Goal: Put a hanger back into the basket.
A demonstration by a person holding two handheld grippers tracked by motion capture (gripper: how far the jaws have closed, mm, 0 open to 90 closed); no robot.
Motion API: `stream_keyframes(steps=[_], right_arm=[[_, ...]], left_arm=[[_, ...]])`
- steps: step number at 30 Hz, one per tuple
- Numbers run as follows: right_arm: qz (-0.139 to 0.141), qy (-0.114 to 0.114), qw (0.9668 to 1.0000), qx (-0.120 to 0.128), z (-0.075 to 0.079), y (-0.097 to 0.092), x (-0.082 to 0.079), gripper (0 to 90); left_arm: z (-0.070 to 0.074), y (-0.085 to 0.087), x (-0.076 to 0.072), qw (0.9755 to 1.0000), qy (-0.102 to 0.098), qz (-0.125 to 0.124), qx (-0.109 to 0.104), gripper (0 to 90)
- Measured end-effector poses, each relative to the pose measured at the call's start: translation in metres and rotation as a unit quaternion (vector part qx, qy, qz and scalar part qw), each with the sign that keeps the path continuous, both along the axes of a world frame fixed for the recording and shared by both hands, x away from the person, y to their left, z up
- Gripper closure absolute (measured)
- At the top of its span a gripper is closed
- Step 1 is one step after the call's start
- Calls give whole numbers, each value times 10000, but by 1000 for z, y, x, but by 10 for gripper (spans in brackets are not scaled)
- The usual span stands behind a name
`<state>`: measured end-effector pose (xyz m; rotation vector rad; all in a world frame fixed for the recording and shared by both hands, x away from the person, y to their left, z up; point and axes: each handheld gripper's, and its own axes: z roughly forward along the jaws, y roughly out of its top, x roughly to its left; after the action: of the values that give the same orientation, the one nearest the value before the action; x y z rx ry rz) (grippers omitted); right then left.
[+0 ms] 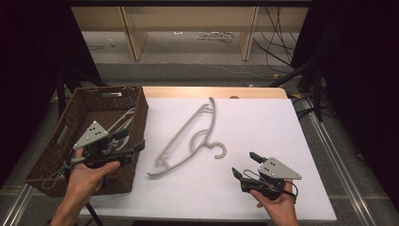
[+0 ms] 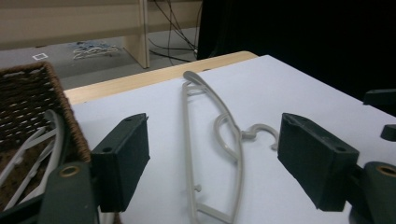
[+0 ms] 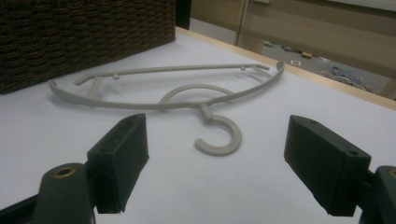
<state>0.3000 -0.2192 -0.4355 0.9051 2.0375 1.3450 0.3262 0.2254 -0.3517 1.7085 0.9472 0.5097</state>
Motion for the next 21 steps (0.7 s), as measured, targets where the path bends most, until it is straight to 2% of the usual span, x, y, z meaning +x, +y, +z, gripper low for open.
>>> stream_keyframes(steps=[6,11,12,16,19,21], right_arm=[[-35,-1,10000,11,0,-1,-1,228],[-84,11,10000,27,1,-3,-2,228],[-79,10,10000,34,1,-2,-2,228],[-40,-1,10000,2,0,-1,-2,228],[-41,3,10000,-1,0,-2,-1,228],[-75,-35,10000,10,0,-2,-1,228]], left_arm=[[0,-20,-3,9996,-35,-259,71,221],[-6,-40,-4,9985,-10,-517,163,217],[-7,-43,-4,9984,45,-535,165,216],[-11,-53,-3,9975,52,-648,260,216],[-14,-61,-2,9973,122,-681,244,214],[-15,-67,0,9963,101,-788,329,212]])
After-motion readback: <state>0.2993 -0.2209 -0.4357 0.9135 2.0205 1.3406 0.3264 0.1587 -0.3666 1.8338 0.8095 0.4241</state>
